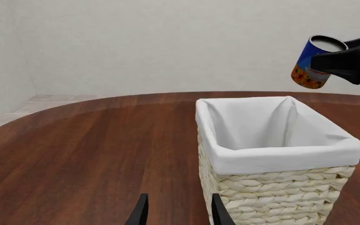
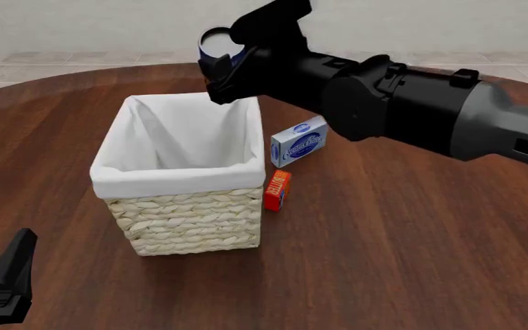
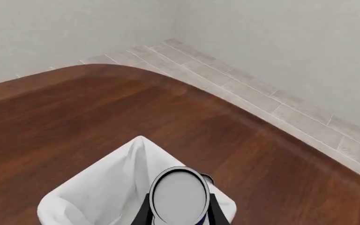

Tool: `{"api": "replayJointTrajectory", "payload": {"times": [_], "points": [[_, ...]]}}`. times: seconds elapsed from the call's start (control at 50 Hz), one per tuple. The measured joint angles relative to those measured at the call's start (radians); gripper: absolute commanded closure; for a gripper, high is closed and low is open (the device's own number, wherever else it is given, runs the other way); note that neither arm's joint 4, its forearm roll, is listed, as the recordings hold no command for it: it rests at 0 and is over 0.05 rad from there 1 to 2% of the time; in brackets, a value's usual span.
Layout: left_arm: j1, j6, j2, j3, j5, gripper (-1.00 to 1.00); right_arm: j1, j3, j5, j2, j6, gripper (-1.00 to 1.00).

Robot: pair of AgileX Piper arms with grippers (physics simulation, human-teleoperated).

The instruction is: Pick up the alphabet soup and put it in the basket.

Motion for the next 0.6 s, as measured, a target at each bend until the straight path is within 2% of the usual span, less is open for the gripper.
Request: {"api": "replayJointTrajectory", "payload": {"times": [0.6], "points": [[0.000,0.000,0.000,0.000,0.000,-1.00,0.032,-0.012,-0.018,0.059,0.019,1.00]]}}
